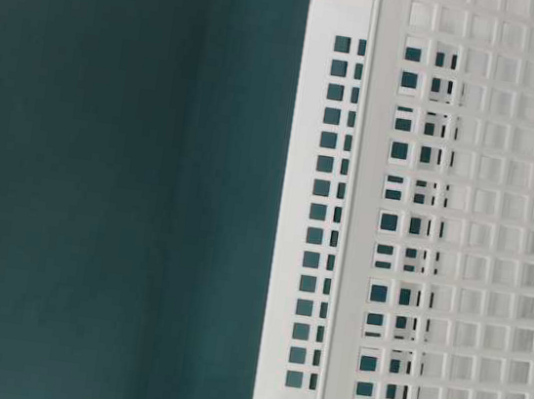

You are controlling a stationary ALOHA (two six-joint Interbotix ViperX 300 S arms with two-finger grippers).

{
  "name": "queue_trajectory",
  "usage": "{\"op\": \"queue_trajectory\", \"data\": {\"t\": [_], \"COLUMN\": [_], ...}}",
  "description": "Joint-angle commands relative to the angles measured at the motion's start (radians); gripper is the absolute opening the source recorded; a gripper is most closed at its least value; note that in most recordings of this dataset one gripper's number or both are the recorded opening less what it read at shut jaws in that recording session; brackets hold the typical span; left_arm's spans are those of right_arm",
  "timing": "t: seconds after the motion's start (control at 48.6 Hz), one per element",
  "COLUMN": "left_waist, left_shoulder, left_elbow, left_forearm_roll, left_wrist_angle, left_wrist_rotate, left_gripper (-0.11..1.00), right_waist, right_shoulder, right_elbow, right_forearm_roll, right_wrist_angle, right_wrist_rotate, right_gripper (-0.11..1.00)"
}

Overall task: Lift the white basket with both hands.
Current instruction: 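Move both grippers inward toward the short ends of the white basket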

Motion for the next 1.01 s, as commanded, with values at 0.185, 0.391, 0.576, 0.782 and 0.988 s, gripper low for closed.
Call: {"op": "queue_trajectory", "data": {"t": [0.185, 0.391, 0.576, 0.782, 0.988], "left_waist": [-0.018, -0.021, -0.034, -0.025, -0.014], "left_shoulder": [0.048, 0.138, 0.204, 0.264, 0.285], "left_elbow": [-0.017, -0.072, -0.179, -0.282, -0.311], "left_forearm_roll": [0.012, 0.012, 0.012, 0.012, 0.014], "left_wrist_angle": [0.052, 0.084, 0.222, 0.374, 0.436], "left_wrist_rotate": [-0.120, -0.302, -0.563, -0.861, -1.057], "left_gripper": [-0.01, -0.04, -0.04, -0.05, -0.05], "right_waist": [-0.025, -0.098, -0.143, -0.218, -0.252], "right_shoulder": [0.049, 0.123, 0.172, 0.225, 0.287], "right_elbow": [0.005, -0.051, -0.129, -0.239, -0.311], "right_forearm_roll": [0.178, 0.373, 0.420, 0.431, 0.423], "right_wrist_angle": [0.092, 0.204, 0.318, 0.497, 0.710], "right_wrist_rotate": [0.120, 0.333, 0.505, 0.744, 0.876], "right_gripper": [0.00, 0.00, 0.00, 0.00, 0.00]}}
